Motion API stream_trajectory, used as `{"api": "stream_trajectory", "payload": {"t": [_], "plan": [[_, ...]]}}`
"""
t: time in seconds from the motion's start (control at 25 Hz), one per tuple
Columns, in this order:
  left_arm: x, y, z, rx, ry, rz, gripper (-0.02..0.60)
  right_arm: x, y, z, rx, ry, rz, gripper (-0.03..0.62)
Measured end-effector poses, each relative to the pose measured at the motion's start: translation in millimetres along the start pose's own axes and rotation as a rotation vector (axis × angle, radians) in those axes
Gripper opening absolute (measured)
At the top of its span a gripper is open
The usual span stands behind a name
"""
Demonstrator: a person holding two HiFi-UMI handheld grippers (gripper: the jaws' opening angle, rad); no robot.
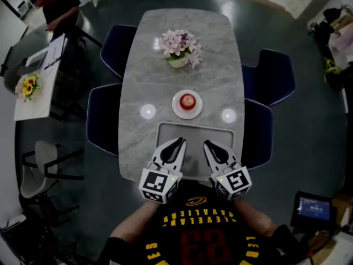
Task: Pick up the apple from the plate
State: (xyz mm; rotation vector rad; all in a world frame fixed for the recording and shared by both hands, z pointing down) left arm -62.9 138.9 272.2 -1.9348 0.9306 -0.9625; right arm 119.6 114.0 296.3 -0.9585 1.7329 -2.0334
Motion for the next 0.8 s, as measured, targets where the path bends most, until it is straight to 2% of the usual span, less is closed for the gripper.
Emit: {"api": "stream_trajectory", "payload": {"t": [0.2, 0.36, 0.52, 0.8], "plan": [[0.6, -2.8, -4.5, 0.008, -0.012, 0.027, 0.032, 0.1, 11.2, 2.1, -0.056, -0.025, 0.022, 0.026], [1.0, 9.3, -8.4, 0.049, -0.006, 0.055, 0.032, 2.6, 20.2, 10.4, -0.09, -0.059, 0.008, 0.027], [3.7, 13.4, -18.8, 0.072, 0.0, 0.075, 0.032, 11.0, 21.9, 19.2, -0.118, -0.065, 0.061, 0.028], [14.8, 13.8, -29.1, 0.074, 0.024, 0.085, 0.032, 21.9, 20.9, 34.4, -0.096, -0.093, 0.035, 0.028]]}}
Point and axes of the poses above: the fingertips, and each gripper's own axes: x forward along the fingers, z to its right, y out of its top, the point moved 9 cm from there along -x, backward along the fingers, and after that the axes turned 8 degrees about -x, right-handed, at the moved point
